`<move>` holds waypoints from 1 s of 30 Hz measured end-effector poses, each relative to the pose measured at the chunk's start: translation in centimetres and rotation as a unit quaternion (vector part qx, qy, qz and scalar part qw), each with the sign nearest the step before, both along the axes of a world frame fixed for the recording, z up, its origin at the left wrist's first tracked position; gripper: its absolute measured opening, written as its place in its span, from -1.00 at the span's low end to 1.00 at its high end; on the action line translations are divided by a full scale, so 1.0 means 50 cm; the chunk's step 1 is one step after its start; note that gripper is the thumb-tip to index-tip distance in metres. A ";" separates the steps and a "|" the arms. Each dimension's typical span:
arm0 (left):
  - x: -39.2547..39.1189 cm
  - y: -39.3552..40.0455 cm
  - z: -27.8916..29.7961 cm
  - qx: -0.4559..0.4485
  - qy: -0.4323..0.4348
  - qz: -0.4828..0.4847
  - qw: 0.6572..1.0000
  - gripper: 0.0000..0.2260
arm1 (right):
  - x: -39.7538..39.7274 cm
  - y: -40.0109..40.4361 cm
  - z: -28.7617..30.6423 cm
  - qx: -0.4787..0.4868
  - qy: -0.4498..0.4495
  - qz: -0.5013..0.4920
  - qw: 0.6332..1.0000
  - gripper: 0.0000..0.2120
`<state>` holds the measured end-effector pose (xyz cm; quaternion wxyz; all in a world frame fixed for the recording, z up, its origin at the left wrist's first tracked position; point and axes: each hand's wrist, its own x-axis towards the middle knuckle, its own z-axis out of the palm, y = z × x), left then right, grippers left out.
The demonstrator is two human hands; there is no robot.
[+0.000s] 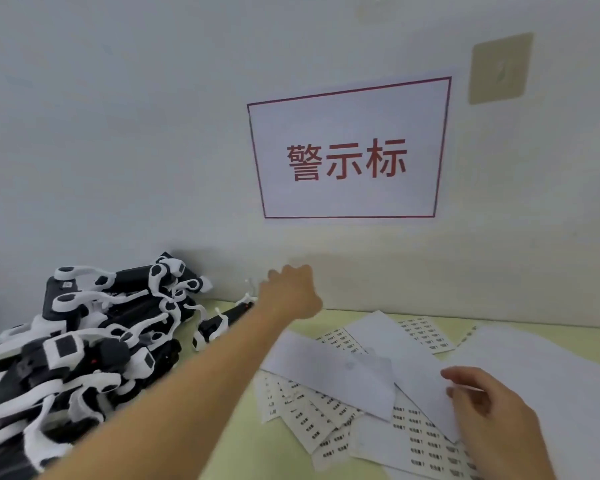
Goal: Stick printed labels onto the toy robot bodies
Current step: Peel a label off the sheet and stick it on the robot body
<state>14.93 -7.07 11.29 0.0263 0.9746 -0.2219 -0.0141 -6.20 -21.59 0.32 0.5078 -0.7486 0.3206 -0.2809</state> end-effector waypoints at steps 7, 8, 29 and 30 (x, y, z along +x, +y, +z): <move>0.122 0.055 -0.006 0.408 -0.078 0.010 0.910 -0.42 | 0.000 -0.008 -0.014 -0.005 -0.014 0.016 1.000 -0.71; 0.134 0.055 -0.008 0.431 -0.067 0.030 0.899 -0.42 | 0.001 -0.009 -0.014 -0.007 -0.012 0.017 1.000 -0.71; 0.100 0.060 -0.023 0.244 0.009 -0.067 0.968 -0.29 | -0.002 -0.015 -0.016 -0.026 -0.013 0.053 0.998 -0.72; 0.094 0.056 -0.017 0.223 0.002 -0.067 0.973 -0.32 | -0.003 -0.015 -0.016 -0.026 -0.013 0.053 0.998 -0.72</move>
